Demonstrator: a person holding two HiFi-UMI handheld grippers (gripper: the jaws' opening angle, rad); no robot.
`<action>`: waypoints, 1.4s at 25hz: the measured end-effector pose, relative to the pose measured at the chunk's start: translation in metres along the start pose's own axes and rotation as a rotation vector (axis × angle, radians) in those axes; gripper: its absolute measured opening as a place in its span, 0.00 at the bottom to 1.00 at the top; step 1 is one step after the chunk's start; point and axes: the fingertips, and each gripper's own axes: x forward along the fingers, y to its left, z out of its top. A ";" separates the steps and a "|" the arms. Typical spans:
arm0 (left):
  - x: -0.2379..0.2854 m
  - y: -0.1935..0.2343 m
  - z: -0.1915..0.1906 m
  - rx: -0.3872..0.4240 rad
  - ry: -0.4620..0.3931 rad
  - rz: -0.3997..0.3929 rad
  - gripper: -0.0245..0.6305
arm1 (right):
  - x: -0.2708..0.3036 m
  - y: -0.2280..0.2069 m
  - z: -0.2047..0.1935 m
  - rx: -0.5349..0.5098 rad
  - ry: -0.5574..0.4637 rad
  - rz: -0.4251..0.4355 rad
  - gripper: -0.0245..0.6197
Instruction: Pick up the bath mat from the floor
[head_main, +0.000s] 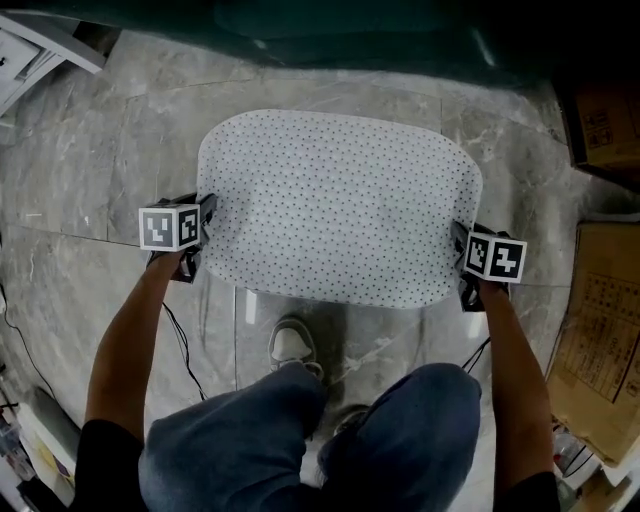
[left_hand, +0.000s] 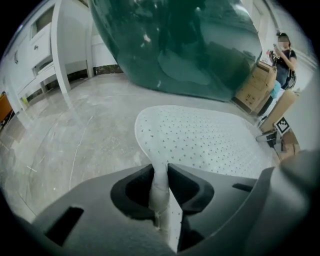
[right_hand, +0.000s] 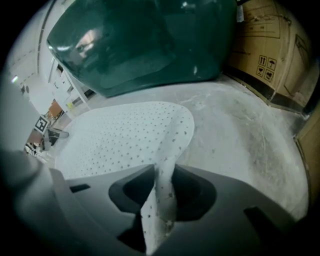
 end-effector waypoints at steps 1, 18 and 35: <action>0.000 -0.001 0.000 -0.005 -0.002 -0.005 0.17 | 0.000 0.001 0.000 0.003 -0.007 0.001 0.21; -0.027 -0.023 0.017 -0.024 -0.026 -0.074 0.09 | -0.019 0.012 0.011 0.055 -0.035 0.064 0.08; -0.126 -0.087 0.086 -0.038 -0.075 -0.180 0.09 | -0.128 0.060 0.073 0.004 -0.082 0.148 0.08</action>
